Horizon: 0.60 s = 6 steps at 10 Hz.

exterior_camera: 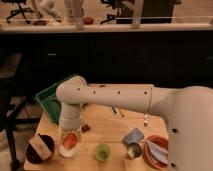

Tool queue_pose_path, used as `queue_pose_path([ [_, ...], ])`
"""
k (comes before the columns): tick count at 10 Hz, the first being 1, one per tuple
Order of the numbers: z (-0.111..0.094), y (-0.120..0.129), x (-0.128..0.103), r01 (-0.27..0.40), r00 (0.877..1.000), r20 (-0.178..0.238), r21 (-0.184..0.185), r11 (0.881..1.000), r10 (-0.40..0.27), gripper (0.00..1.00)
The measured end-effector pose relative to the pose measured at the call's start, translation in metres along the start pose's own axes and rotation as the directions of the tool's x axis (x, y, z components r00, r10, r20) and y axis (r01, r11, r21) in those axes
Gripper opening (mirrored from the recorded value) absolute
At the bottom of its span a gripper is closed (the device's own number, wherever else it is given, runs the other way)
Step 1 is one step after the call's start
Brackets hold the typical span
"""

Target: Place apple in paper cup

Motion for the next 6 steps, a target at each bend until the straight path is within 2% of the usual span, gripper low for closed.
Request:
queue_pose_path([
  [6,0.018,-0.006,0.001,0.012,0.999,0.047,-0.015,1.000,-0.012,0.00],
])
